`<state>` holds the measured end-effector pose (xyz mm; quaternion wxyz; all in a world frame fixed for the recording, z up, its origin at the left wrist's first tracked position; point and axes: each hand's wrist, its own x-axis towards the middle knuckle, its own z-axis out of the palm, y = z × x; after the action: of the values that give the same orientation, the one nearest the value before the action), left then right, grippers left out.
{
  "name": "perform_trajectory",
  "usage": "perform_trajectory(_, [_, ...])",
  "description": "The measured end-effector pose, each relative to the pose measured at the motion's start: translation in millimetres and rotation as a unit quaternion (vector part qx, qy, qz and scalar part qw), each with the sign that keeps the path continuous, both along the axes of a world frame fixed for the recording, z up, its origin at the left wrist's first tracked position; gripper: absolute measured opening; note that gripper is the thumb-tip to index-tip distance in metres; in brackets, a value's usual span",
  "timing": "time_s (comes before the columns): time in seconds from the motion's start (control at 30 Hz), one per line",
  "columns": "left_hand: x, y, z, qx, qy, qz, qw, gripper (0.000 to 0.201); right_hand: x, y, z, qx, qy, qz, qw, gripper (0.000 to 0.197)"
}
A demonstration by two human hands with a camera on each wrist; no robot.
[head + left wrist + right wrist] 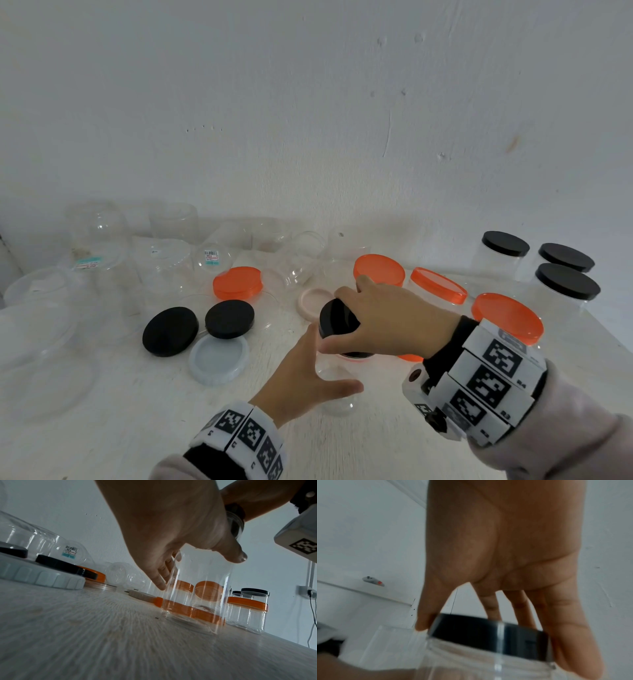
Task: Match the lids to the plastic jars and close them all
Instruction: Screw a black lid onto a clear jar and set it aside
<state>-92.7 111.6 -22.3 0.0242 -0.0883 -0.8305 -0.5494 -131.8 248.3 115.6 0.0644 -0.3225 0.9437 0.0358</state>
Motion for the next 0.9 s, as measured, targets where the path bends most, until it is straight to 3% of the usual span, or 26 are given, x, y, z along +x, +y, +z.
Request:
perform_trajectory(0.07, [-0.1,0.0,-0.5,0.002,0.000,0.000,1.000,0.087,0.1,-1.8,-0.8,-0.003,0.000,-0.010,1.000,0.075])
perform_trajectory(0.27, [1.8,-1.4,4.9,-0.016,-0.006,0.002,1.000,0.079,-3.8,5.6,11.7,-0.012,-0.126,0.040,0.991,0.072])
perform_trajectory(0.63, [-0.7,-0.2,-0.7,0.004,0.003,-0.009,1.000,0.084,-1.8,-3.1,0.3,0.005,-0.025,-0.025,0.999,0.078])
perform_trajectory(0.9, [1.4,-1.3,4.7,-0.003,-0.006,-0.005,1.000,0.083,-7.9,3.4,13.5,-0.004,-0.124,0.046,0.991,0.075])
